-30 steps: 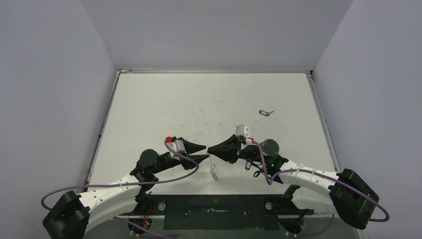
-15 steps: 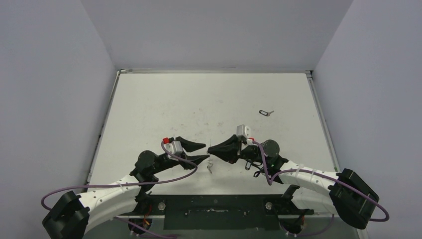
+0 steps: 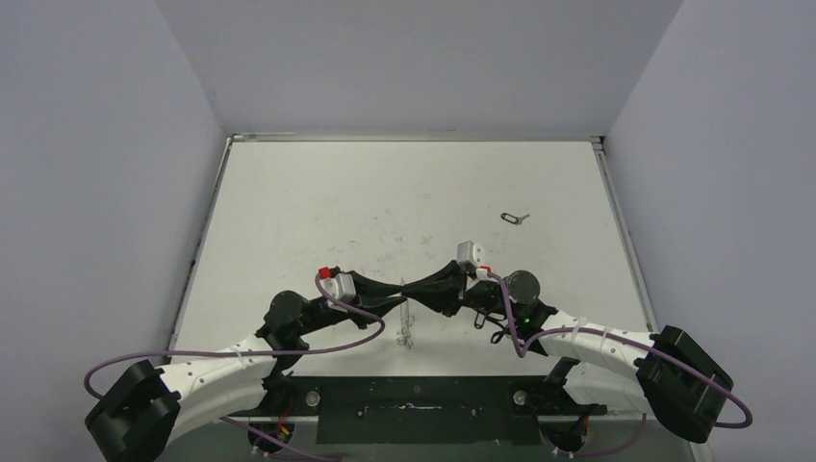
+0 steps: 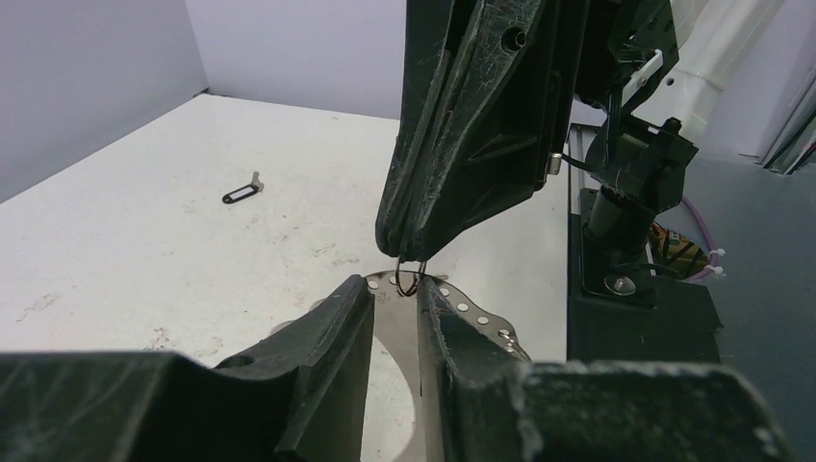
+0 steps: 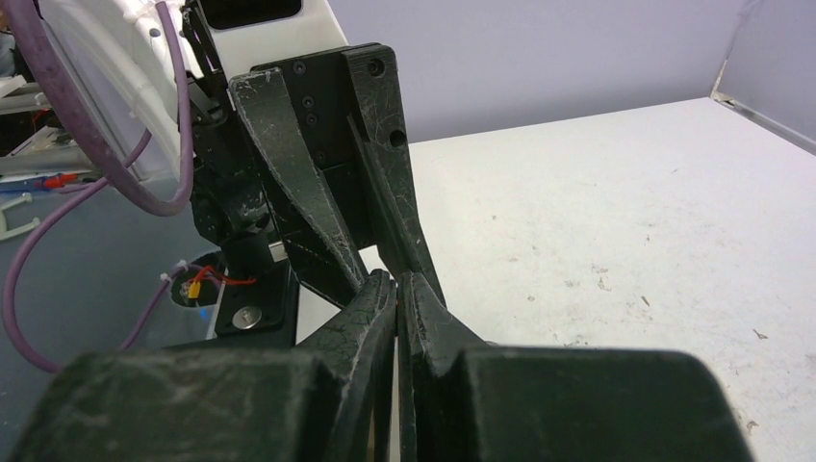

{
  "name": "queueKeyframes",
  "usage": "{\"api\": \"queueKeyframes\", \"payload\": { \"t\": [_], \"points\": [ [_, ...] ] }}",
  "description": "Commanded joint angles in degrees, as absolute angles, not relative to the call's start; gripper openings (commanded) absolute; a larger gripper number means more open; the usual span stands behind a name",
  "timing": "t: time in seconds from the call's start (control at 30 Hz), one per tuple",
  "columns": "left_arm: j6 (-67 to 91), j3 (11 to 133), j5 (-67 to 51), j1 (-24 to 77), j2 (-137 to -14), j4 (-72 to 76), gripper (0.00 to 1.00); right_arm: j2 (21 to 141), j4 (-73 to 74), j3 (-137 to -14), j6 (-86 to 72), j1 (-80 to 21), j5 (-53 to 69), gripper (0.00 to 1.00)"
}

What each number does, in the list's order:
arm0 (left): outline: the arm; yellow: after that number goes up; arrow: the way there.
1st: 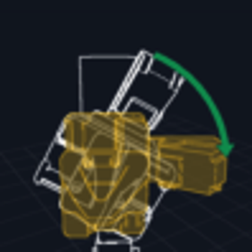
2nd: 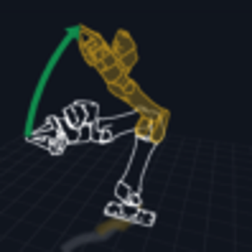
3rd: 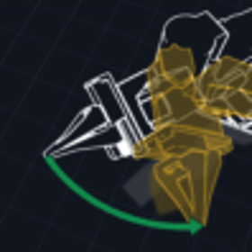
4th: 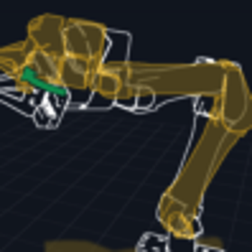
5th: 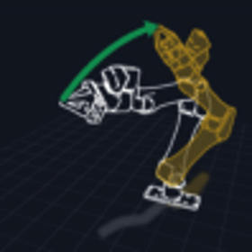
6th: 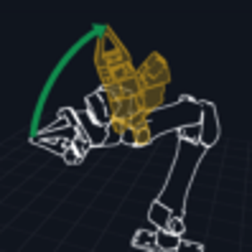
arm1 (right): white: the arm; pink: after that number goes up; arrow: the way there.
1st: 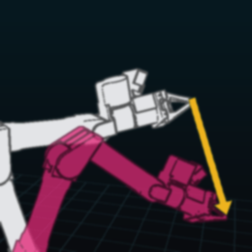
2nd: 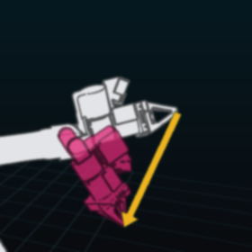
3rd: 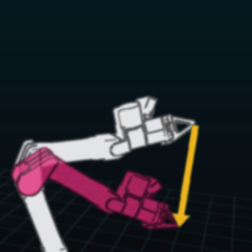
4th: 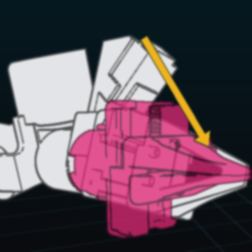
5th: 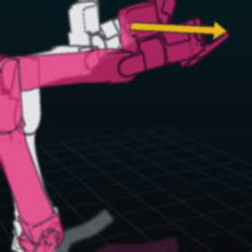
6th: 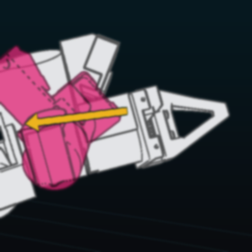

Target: Put the keys on the keyring

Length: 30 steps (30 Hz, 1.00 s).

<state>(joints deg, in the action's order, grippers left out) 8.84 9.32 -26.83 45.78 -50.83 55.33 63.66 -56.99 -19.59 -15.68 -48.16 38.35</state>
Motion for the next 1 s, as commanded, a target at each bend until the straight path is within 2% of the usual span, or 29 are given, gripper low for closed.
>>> {"api": "queueKeyframes", "payload": {
  "t": [0.0, 0.27, 0.4, 0.63, 0.67, 0.7, 0.77, 0.83, 0.97],
  "points": [
    [9.57, 10.33, -27.61, 45.96, -52.51, 60.76, 0.22, 63.63, -61.83, -19.27, -15.21, -48.87, 38.68, 0.00],
    [9.89, 11.32, -28.37, 46.08, -53.84, 61.35, 0.19, 63.22, -60.45, -18.99, -14.21, -48.96, 38.33, 0.00],
    [10.15, 11.26, -27.96, 46.10, -53.88, 61.05, 0.00, 63.02, -59.56, -18.89, -13.51, -48.98, 38.10, 0.00],
    [10.72, 10.64, -26.43, 46.12, -52.77, 60.59, 0.00, 62.41, -57.77, -18.39, -12.15, -48.96, 37.97, 0.00],
    [10.72, 10.70, -26.11, 46.07, -52.54, 60.37, 0.05, 62.34, -57.73, -18.33, -12.07, -48.96, 37.97, 0.00],
    [10.79, 10.76, -25.77, 46.08, -52.48, 60.14, 0.15, 62.27, -57.74, -18.22, -12.04, -48.96, 37.89, 0.00],
    [10.81, 10.80, -25.43, 46.12, -52.41, 60.05, 0.22, 62.24, -57.70, -18.20, -12.04, -48.96, 37.89, 0.00],
    [10.68, 11.04, -25.47, 46.11, -52.70, 60.03, 0.21, 62.10, -57.63, -18.19, -12.04, -48.96, 37.92, 0.00],
    [10.64, 11.95, -27.05, 46.08, -54.18, 59.76, 0.15, 61.97, -57.54, -18.19, -11.90, -48.96, 37.99, 0.00]
  ]
}}
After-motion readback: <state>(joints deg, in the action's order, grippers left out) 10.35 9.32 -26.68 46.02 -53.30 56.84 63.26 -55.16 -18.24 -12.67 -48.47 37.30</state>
